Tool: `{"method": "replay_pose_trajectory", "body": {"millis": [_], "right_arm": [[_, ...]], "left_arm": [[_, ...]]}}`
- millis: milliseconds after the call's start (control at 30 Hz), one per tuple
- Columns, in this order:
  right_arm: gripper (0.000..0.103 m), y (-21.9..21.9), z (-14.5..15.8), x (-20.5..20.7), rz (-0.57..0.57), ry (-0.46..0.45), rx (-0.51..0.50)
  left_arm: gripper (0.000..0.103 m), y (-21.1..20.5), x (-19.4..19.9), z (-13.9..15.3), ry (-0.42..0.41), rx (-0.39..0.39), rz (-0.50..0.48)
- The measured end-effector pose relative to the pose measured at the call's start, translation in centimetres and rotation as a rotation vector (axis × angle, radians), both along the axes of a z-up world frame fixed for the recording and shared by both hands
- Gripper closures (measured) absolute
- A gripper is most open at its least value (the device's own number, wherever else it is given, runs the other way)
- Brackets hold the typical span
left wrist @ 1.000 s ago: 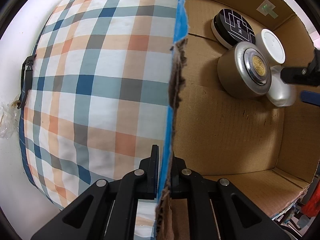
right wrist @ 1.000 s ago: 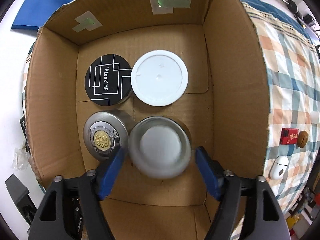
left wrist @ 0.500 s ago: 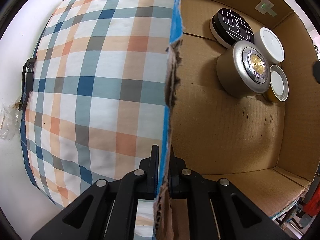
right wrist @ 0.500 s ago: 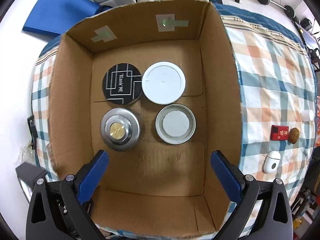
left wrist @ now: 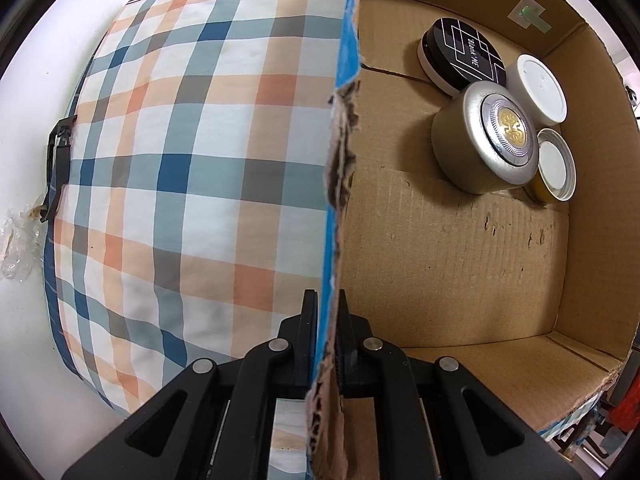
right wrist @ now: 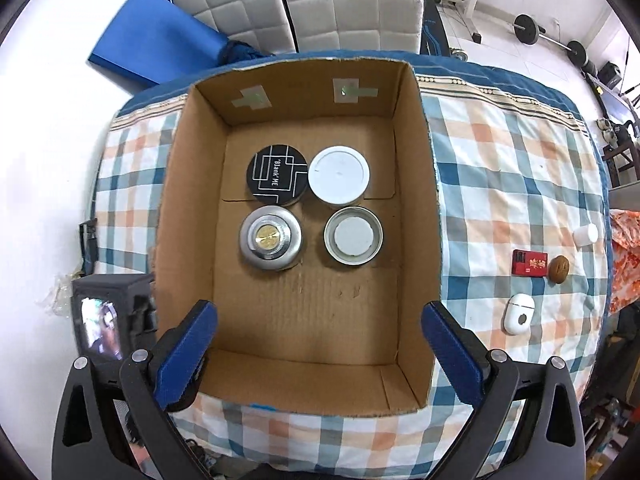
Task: Organize rigid objects
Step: 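Move the right tool out of the box to the white rounded case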
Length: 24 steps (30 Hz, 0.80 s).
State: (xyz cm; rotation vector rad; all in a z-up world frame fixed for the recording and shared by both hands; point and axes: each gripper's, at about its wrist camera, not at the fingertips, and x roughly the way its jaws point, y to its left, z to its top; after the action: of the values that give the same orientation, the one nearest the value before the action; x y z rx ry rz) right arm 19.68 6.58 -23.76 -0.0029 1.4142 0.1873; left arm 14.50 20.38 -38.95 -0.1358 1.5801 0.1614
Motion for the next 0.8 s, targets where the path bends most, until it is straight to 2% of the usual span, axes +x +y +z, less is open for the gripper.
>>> {"method": "replay_pose_trajectory", "body": {"millis": [267, 367, 467, 633, 800], "right_arm": [[0.000, -0.7, 2.7, -1.4, -0.011, -0.029, 0.070], [0.000, -2.1, 3.1, -1.3, -0.044, -0.036, 0.112], [0.000, -4.9, 2.9, -0.7, -0.100, -0.048, 0.108], [0.000, -12.2, 0.2, 0.2, -0.244, -0.028, 0.040], [0.000, -21.8, -5.6, 0.5, -0.432, 0.033, -0.049]], "left_arm": [[0.098, -0.1, 0.0, 0.1, -0.001, 0.000, -0.001], [0.098, -0.1, 0.0, 0.1, 0.000, 0.001, -0.003], [0.098, -0.1, -0.1, 0.1, 0.000, -0.004, 0.003], [0.098, 0.2, -0.3, 0.3, -0.005, -0.010, 0.008], [0.098, 0.7, -0.5, 0.4, -0.006, -0.013, 0.011]]}}
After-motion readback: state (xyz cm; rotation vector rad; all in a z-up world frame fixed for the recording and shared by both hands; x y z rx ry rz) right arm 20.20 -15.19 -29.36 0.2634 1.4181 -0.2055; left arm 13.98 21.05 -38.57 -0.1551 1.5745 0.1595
